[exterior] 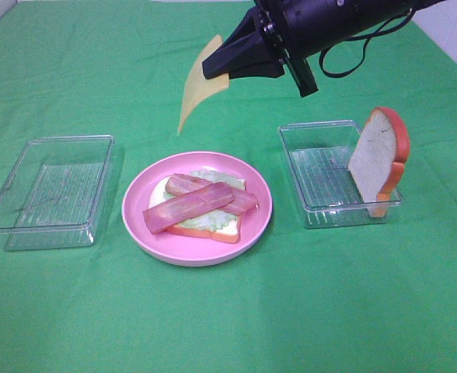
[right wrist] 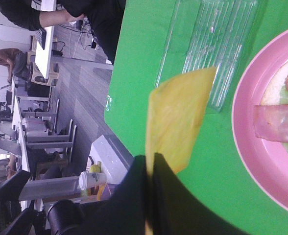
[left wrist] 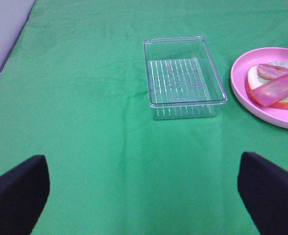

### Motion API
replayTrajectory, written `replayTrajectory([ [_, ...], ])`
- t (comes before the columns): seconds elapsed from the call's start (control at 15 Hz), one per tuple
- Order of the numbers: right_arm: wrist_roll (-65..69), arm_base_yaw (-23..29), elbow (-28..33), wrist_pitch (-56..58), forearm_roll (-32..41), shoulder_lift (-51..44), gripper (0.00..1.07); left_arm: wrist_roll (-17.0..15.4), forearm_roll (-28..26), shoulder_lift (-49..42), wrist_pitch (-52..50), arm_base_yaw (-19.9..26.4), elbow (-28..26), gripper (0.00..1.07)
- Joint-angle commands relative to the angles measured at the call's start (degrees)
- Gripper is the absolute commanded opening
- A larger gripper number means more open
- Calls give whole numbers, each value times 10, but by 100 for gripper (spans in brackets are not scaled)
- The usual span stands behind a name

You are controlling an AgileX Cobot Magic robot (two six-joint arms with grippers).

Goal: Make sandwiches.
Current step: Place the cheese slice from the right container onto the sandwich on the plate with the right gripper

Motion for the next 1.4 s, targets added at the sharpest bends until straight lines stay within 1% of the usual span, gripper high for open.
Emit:
replayTrajectory([
  [0.07, -24, 0, 13, -19, 21, 2, 0, -3, -1, -10, 0, 1, 1, 98],
  [0.27, -27, 2, 13, -20, 50, 36, 0, -3, -1, -10, 0, 1, 1, 98],
  [0.53, -66, 48, 5, -37, 104, 111, 0, -3, -1, -10, 0, 1, 1, 98],
  [0.6, -68, 55, -7, -36, 106, 132, 0, -3, -1, -10, 0, 1, 1, 98],
  [0.67, -68, 60, -34, -37, 105, 159, 0, -3, -1, -10, 0, 1, 1, 98],
  [0.8, -65, 60, -60, -36, 104, 190, 0, -3, -1, -10, 0, 1, 1, 98],
  [0.93, -61, 60, -68, -44, 98, 205, 0, -3, -1, -10, 0, 1, 1, 98],
  [1.13, -31, 60, -68, -53, 56, 218, 0, -3, -1, -10, 0, 1, 1, 98],
  [1.2, -11, 60, -68, -68, 29, 221, 0, -3, -1, -10, 0, 1, 1, 98],
  [1.4, 8, 58, -68, -76, -6, 218, 0, -3, -1, -10, 0, 1, 1, 98],
])
